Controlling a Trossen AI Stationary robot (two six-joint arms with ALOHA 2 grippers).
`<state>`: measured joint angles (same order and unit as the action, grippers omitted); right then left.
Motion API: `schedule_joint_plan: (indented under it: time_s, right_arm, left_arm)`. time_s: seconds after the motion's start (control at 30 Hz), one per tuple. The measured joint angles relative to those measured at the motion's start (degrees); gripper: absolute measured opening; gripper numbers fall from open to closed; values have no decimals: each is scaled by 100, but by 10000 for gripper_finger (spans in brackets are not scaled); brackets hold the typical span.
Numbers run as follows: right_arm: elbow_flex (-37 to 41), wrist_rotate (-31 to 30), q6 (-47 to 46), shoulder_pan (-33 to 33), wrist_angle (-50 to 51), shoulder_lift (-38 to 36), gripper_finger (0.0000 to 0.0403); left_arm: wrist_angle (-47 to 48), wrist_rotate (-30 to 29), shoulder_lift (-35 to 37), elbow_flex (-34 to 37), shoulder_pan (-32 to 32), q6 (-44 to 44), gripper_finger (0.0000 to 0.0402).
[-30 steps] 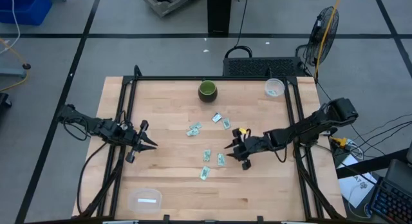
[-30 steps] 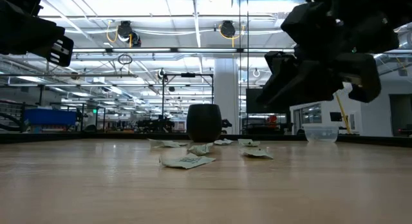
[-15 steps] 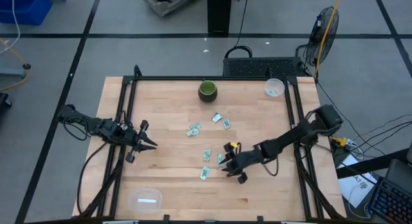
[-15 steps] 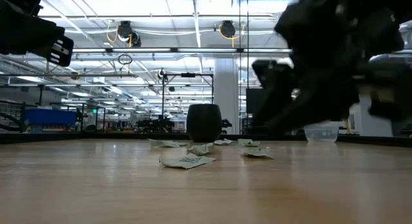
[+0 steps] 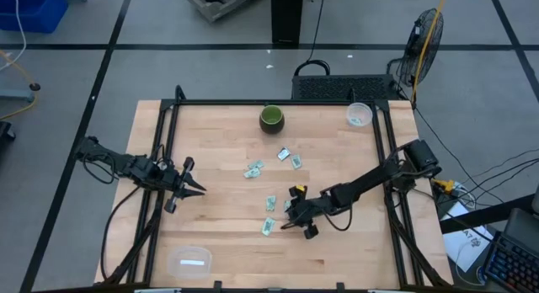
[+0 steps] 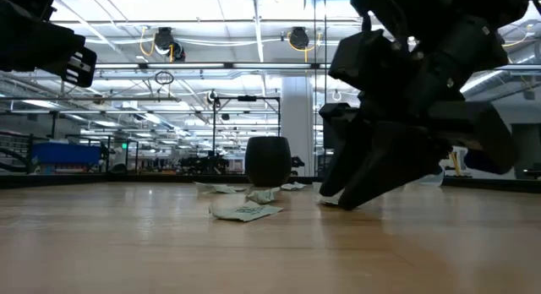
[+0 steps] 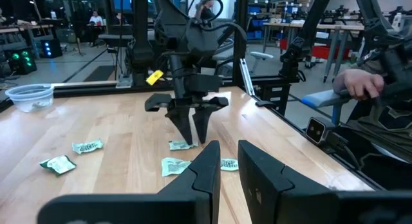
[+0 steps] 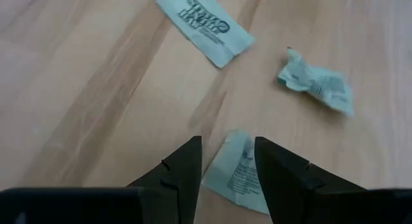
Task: Pick and place items into bin
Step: Put the stevia packet into the top transparent bin
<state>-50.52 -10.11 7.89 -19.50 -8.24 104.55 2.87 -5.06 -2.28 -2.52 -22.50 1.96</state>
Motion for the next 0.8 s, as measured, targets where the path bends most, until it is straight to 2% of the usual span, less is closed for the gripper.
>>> schedule_joint_plan:
  time_s: [0.23,0.8]
  right_arm:
    - [0,65,-127,69,98,2,132]
    - [12,115,151,80,-41,17,34]
  left_arm:
    - [0,0,0,0,0,0,63]
    - [0,0,-1,0,-2,0,63]
